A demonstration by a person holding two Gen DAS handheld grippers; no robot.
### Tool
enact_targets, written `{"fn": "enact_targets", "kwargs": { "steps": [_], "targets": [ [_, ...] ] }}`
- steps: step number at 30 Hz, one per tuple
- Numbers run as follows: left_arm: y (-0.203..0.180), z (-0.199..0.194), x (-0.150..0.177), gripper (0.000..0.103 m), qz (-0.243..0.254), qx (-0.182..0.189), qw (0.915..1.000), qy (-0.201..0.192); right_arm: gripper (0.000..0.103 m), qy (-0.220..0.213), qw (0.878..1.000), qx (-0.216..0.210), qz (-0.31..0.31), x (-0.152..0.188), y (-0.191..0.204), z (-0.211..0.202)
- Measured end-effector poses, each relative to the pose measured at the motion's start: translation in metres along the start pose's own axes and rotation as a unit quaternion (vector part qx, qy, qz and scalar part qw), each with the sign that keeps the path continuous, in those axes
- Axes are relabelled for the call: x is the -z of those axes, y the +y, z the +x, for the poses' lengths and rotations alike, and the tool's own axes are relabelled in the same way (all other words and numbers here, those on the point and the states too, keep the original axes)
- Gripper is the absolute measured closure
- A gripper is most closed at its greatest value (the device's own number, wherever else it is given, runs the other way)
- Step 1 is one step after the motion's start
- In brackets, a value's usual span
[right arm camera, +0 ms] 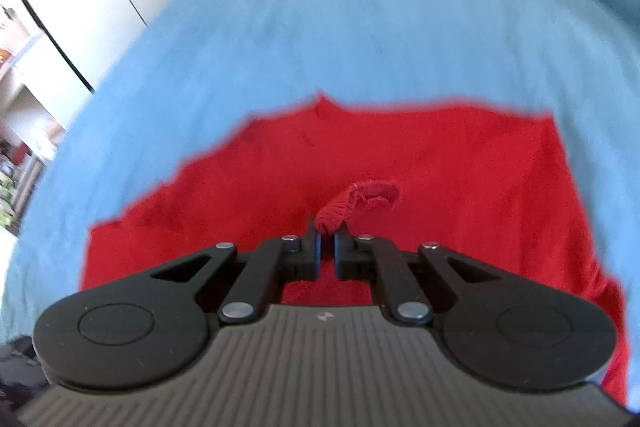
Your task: Fold small clothes
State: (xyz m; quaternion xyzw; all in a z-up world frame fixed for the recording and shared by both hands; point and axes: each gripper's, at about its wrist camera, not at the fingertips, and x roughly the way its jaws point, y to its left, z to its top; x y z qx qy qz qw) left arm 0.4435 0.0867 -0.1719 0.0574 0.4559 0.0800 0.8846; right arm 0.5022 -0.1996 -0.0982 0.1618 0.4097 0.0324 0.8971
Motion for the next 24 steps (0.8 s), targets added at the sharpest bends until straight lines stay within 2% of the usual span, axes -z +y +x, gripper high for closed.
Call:
{"fn": "enact_targets", "kwargs": {
  "steps": [2, 5, 8, 11, 14, 19, 22, 24],
  "targets": [
    [-0.001, 0.002, -0.002, 0.030, -0.005, 0.003, 1.0000, -0.001, 0.082, -0.024, 1.000, -0.008, -0.005, -0.016, 0.001, -0.020],
    [-0.006, 0.005, -0.007, 0.030, -0.003, 0.021, 0.9997, -0.011, 0.082, -0.051, 0.999, 0.002, -0.007, -0.032, -0.009, -0.041],
    [-0.012, 0.007, -0.010, 0.030, 0.002, 0.016, 0.9998, -0.012, 0.082, -0.075, 0.996, 0.035, -0.023, -0.039, -0.029, -0.055],
    [-0.009, 0.011, -0.010, 0.029, -0.012, 0.008, 0.9999, -0.002, 0.082, -0.066, 0.995, 0.072, -0.006, -0.034, -0.063, -0.053],
    [-0.002, 0.012, -0.005, 0.028, -0.025, 0.006, 0.9996, 0.007, 0.082, -0.045, 0.995, 0.091, -0.001, -0.015, -0.091, -0.036],
    [0.012, 0.009, 0.000, 0.027, -0.052, 0.000, 0.9983, 0.026, 0.082, -0.010, 0.994, 0.105, -0.009, 0.020, -0.116, -0.006],
    [0.010, 0.001, 0.000, 0.029, -0.045, 0.001, 0.9986, 0.028, 0.069, 0.000, 0.995, 0.104, -0.010, 0.032, -0.123, -0.006],
    [0.003, -0.013, -0.003, 0.029, -0.028, 0.016, 0.9994, 0.012, 0.026, 0.005, 0.994, 0.108, -0.017, 0.033, -0.118, -0.013]
  ]
}}
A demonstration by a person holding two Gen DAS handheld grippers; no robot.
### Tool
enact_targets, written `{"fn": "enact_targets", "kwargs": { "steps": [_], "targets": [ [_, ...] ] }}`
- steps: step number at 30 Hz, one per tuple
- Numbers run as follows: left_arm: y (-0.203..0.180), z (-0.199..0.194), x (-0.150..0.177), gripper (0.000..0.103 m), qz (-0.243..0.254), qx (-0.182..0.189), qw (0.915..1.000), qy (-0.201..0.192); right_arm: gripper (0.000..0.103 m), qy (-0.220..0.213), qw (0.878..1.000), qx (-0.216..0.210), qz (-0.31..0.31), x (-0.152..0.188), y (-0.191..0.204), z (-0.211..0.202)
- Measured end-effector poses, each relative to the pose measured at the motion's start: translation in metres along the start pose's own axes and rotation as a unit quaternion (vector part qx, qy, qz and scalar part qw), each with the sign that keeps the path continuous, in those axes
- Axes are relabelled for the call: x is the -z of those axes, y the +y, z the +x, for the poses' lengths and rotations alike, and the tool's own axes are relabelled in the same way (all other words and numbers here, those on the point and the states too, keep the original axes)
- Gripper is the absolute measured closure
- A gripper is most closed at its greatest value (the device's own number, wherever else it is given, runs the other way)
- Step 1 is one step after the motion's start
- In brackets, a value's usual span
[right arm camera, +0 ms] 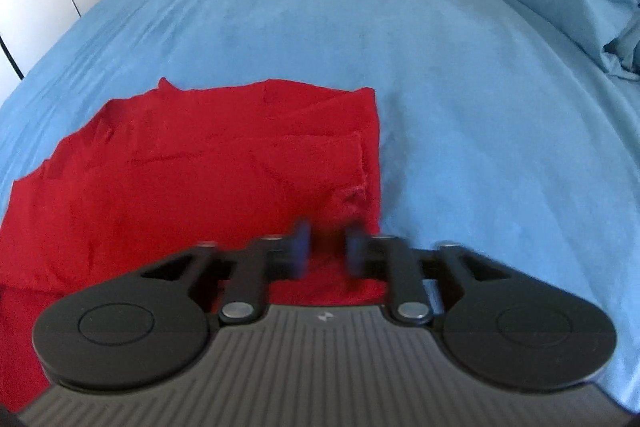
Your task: Fold small clothes
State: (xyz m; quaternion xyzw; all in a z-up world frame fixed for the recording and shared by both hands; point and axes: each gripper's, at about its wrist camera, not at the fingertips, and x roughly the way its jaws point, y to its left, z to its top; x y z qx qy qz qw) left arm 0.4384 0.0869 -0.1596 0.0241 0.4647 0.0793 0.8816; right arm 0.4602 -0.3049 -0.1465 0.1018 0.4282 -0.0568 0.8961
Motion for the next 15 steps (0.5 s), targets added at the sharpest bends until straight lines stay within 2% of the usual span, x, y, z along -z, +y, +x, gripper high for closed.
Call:
{"fn": "enact_targets", "kwargs": {
  "steps": [2, 3, 4, 6, 8, 10, 11, 13, 15],
  "targets": [
    [-0.011, -0.016, -0.004, 0.027, 0.020, 0.027, 0.9991, -0.027, 0.003, -0.023, 0.999, -0.016, -0.019, 0.001, 0.013, -0.016],
    [-0.019, -0.023, -0.007, 0.027, 0.034, 0.038, 0.9980, -0.039, 0.000, -0.040, 0.998, -0.018, -0.037, 0.003, 0.021, -0.021],
    [-0.027, -0.027, -0.011, 0.027, 0.046, 0.045, 0.9968, -0.047, 0.000, -0.057, 0.996, -0.021, -0.059, 0.004, 0.030, -0.026],
    [-0.043, -0.030, -0.018, 0.027, 0.061, 0.058, 0.9945, -0.061, 0.000, -0.056, 0.994, -0.026, -0.089, 0.006, 0.041, -0.020],
    [-0.057, -0.027, -0.025, 0.027, 0.067, 0.071, 0.9930, -0.066, 0.000, -0.055, 0.993, -0.005, -0.104, 0.005, 0.050, -0.014],
    [-0.068, -0.021, -0.029, 0.027, 0.071, 0.079, 0.9919, -0.070, 0.000, -0.086, 0.991, 0.013, -0.103, 0.004, 0.054, -0.018],
    [-0.073, -0.017, -0.030, 0.027, 0.073, 0.081, 0.9917, -0.068, 0.000, -0.098, 0.991, 0.003, -0.093, 0.005, 0.052, -0.019],
    [-0.079, -0.007, -0.029, 0.027, 0.077, 0.086, 0.9916, -0.059, 0.000, -0.064, 0.996, -0.019, -0.066, 0.007, 0.043, -0.006],
    [-0.085, 0.009, -0.027, 0.027, 0.085, 0.083, 0.9921, -0.040, 0.000, -0.026, 0.999, -0.015, -0.043, 0.012, 0.033, 0.010]
  ]
}}
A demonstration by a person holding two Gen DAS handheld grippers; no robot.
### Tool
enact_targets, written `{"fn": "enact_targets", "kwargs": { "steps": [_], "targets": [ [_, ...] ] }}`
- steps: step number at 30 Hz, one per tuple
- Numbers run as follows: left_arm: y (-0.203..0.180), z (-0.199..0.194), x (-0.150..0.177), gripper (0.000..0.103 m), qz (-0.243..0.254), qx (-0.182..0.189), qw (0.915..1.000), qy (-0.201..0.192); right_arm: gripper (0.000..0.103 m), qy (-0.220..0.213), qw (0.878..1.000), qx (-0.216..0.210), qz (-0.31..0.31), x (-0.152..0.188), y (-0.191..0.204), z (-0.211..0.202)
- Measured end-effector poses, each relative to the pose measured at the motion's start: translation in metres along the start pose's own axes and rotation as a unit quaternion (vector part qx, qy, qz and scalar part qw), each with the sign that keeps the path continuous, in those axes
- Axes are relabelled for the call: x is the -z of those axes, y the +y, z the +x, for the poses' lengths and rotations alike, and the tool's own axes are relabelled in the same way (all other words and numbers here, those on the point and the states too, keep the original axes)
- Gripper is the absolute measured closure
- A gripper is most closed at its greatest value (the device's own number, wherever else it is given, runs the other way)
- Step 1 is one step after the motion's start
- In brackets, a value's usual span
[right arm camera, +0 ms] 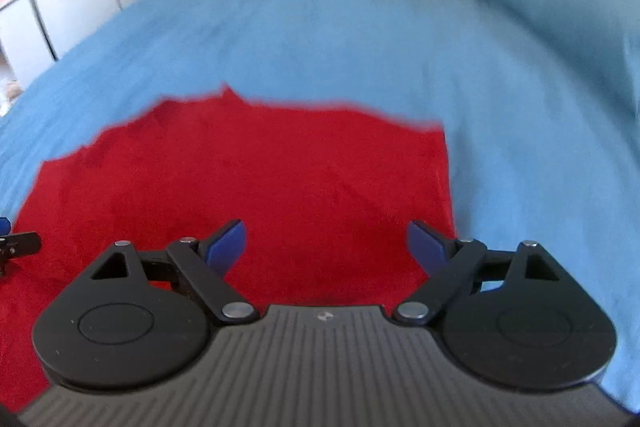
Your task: Fold small clothes
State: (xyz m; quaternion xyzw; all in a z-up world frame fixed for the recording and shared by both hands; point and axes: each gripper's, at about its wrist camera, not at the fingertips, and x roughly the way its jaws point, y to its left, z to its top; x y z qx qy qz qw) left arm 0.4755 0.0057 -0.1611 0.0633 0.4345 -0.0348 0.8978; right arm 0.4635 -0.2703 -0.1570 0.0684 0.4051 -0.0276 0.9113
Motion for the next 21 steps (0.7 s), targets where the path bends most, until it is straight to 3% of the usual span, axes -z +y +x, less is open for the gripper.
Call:
{"fn": "enact_targets", "kwargs": {
  "steps": [2, 5, 8, 10, 14, 16, 21],
  "targets": [
    [0.004, 0.006, 0.007, 0.027, -0.002, 0.002, 0.9999, 0.016, 0.000, 0.021, 0.999, -0.002, 0.028, 0.009, -0.009, 0.010],
    [0.010, 0.006, 0.009, 0.027, -0.010, 0.010, 0.9999, 0.009, 0.000, 0.006, 0.999, -0.015, 0.029, 0.002, -0.014, -0.003],
    [0.009, 0.006, 0.013, 0.026, -0.002, 0.009, 1.0000, 0.002, 0.000, -0.051, 0.998, -0.032, 0.018, -0.012, -0.009, -0.017],
    [0.010, 0.006, 0.018, 0.025, 0.003, 0.008, 1.0000, -0.005, 0.000, -0.058, 0.998, -0.036, 0.011, -0.024, -0.009, -0.003],
    [0.008, 0.004, 0.024, 0.024, 0.003, 0.009, 0.9998, -0.017, 0.000, -0.014, 0.999, -0.022, 0.032, -0.023, -0.024, 0.048],
    [0.008, 0.004, 0.025, 0.024, 0.004, 0.010, 0.9997, -0.023, 0.000, -0.047, 0.998, -0.020, 0.022, -0.016, -0.027, 0.048],
    [0.008, -0.010, 0.028, 0.023, 0.009, 0.009, 0.9993, -0.034, 0.000, -0.056, 0.998, -0.030, 0.020, -0.019, -0.024, 0.021]
  ]
}}
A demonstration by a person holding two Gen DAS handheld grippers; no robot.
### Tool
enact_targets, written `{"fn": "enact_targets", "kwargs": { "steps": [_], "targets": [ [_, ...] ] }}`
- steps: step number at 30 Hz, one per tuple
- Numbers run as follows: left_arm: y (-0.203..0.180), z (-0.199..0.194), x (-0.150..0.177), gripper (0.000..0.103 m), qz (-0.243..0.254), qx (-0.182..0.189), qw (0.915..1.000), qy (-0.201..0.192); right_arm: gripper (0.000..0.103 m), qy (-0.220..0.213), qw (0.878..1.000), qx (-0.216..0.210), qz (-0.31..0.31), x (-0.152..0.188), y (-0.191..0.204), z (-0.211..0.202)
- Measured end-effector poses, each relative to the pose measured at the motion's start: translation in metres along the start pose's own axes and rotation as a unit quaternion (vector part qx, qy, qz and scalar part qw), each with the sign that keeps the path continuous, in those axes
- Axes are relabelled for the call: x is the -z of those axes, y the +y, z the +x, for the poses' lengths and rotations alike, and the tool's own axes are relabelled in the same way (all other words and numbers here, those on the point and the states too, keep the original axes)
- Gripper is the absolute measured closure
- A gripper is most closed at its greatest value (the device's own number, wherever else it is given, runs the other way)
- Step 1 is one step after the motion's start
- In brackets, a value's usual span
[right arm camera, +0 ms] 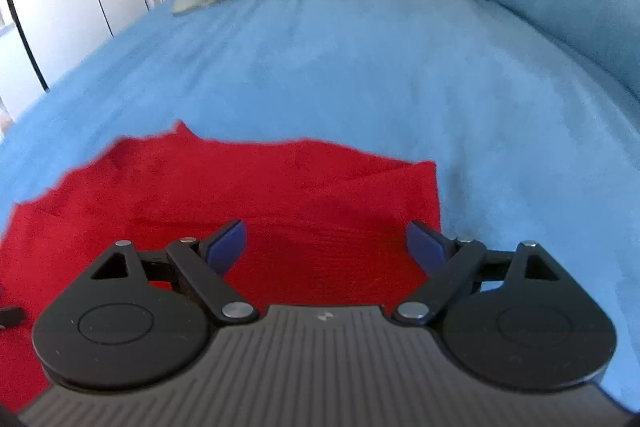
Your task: Fold small clothes
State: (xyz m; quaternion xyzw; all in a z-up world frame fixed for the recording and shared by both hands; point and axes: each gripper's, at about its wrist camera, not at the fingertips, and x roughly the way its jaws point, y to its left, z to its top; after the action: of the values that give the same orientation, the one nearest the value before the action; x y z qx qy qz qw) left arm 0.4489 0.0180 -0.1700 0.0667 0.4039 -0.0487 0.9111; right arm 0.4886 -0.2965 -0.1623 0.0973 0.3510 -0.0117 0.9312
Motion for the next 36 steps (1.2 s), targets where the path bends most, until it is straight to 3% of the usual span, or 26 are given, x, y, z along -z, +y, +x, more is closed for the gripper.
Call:
{"fn": "enact_targets", "kwargs": {
  "steps": [4, 9, 21, 24, 29, 32, 36],
  "targets": [
    [0.004, -0.038, -0.001, 0.023, -0.003, -0.003, 0.9998, -0.022, 0.000, -0.040, 0.999, -0.020, 0.003, 0.002, -0.003, -0.061],
    [0.011, -0.109, 0.012, 0.021, 0.003, -0.026, 0.9979, -0.059, 0.000, -0.046, 0.999, -0.013, -0.019, 0.014, -0.007, -0.143],
    [0.029, -0.249, 0.105, 0.019, -0.055, -0.034, 0.9946, -0.081, 0.000, -0.062, 0.998, -0.004, -0.030, 0.106, -0.034, -0.316],
    [0.025, -0.278, 0.133, 0.018, -0.076, -0.018, 0.9941, -0.076, 0.000, -0.061, 0.998, -0.008, -0.030, 0.128, -0.029, -0.356],
    [0.020, -0.301, 0.181, 0.018, -0.099, 0.000, 0.9937, -0.052, 0.000, -0.019, 0.999, -0.029, -0.008, 0.164, -0.030, -0.394],
    [0.023, -0.301, 0.211, 0.018, -0.128, 0.016, 0.9909, -0.037, 0.000, 0.002, 1.000, -0.023, -0.018, 0.192, -0.033, -0.398],
    [0.021, -0.289, 0.242, 0.019, -0.138, 0.008, 0.9900, -0.026, 0.000, 0.017, 1.000, -0.009, -0.016, 0.228, -0.038, -0.389]
  ]
}}
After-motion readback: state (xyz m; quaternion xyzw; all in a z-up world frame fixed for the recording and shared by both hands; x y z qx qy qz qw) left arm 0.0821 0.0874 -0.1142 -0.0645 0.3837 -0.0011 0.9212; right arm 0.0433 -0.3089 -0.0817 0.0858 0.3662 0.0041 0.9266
